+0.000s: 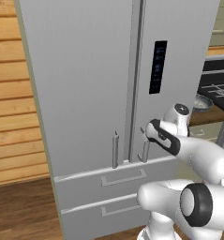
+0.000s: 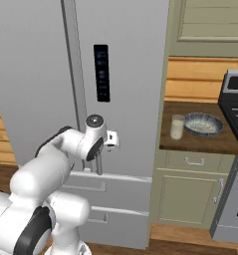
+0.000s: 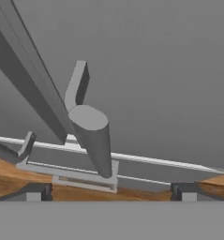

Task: Grab a lemon wedge from the fridge and one ice cube from the ice bowl, and put them in the glass of lemonade.

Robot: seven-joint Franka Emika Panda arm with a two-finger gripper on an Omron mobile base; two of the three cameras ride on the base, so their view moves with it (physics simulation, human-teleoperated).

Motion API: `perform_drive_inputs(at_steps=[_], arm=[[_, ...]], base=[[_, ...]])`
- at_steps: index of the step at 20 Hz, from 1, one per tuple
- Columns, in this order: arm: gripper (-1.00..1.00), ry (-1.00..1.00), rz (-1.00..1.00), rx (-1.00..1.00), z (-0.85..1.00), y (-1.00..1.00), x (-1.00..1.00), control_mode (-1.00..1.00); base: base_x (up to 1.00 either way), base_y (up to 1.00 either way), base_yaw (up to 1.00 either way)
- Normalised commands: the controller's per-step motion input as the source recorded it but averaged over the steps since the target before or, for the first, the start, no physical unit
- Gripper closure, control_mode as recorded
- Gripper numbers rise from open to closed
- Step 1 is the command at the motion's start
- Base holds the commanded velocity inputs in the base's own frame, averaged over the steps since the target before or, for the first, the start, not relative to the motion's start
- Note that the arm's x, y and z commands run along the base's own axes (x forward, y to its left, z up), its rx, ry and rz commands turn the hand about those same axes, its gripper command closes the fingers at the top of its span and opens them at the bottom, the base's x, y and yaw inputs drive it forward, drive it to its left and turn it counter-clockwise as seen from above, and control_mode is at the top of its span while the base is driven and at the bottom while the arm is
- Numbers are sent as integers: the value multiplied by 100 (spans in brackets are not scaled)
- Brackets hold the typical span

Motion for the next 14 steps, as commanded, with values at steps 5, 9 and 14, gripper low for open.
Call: perform_drive_inputs(at_steps=[5, 9, 14], arm=[[-100, -4, 0, 0, -28, 28, 4, -100], [-100, 6, -1, 0, -7, 16, 29, -100], [-100, 3, 0, 0, -16, 0, 37, -100]], base=[[0, 0, 0], [0, 0, 0], [0, 0, 0]])
